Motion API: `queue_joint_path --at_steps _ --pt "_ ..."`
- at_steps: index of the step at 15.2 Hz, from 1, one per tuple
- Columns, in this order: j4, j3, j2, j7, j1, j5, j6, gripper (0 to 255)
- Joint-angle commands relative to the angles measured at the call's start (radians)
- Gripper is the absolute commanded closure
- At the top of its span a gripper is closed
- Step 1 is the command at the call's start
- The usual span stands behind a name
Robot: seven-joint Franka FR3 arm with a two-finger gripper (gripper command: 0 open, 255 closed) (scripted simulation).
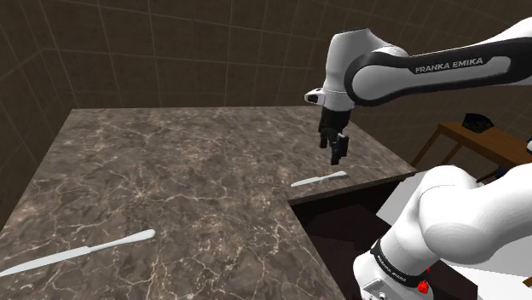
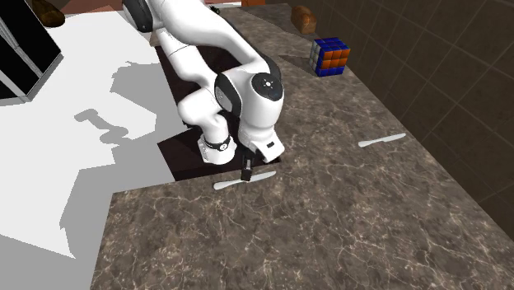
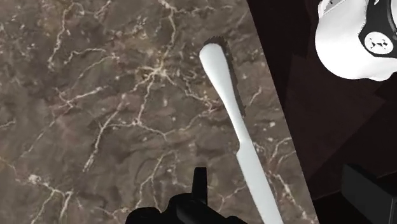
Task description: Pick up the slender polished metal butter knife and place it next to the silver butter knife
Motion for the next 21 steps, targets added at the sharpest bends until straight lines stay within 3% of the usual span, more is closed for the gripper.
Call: queue_joint_path --at_steps 1,3,10,18,19,21 --pt "-0.056 -0.019 0.031 -0.093 0.024 -0.039 0.08 0" --pt "-0.09 -0.034 0.057 -0.157 0.038 -0.069 0.135 0" --pt "-0.161 -0.055 0.099 -0.151 0.023 -0.097 0.249 0" --pt "-0.166 -0.057 0.104 -0.151 0.021 -0.1 0.258 0" --pt "-0.166 -0.057 0.104 -0.151 0.021 -0.1 0.258 255" --pt "-0.167 -0.057 0.104 -0.15 0.022 -0.1 0.26 255"
